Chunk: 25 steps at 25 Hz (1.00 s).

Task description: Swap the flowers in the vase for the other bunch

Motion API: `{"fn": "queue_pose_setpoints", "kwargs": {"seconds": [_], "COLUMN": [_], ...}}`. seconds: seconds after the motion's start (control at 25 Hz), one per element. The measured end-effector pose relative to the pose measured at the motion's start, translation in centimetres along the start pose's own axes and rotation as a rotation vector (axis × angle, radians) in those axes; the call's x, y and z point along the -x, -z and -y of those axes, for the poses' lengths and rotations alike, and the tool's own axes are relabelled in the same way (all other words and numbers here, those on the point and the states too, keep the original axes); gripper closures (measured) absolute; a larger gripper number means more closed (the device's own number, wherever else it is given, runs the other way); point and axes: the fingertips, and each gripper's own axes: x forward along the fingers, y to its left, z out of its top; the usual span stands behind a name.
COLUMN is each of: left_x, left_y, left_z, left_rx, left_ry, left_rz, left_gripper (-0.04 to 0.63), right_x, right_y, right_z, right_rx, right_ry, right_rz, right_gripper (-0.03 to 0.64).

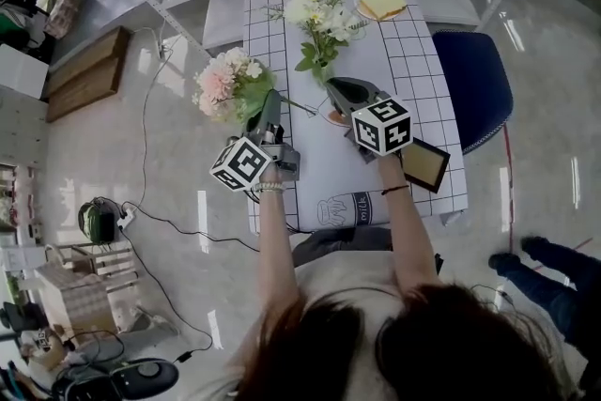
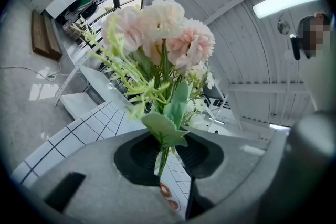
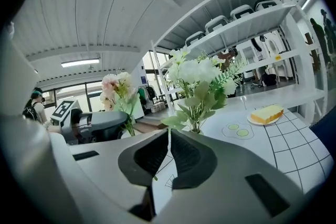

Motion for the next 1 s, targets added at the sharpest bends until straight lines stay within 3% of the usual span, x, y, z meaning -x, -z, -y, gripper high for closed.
{"fn": "queue_pose_setpoints", "kwargs": {"seconds": [1.0], "left_x": [1.6], "left_y": [1.1], "left_z": [3.1], "left_rx": [-0.041], "left_ry": [0.018], "left_rz": [0.02], "left_gripper": [0.508], "right_x": [3.0], "right_y": [-1.9], "right_z": [-2.3], "right_rx": [0.014], "right_ry": [-0.112], "right_rz": [0.08], "right_gripper": [0.607]}}
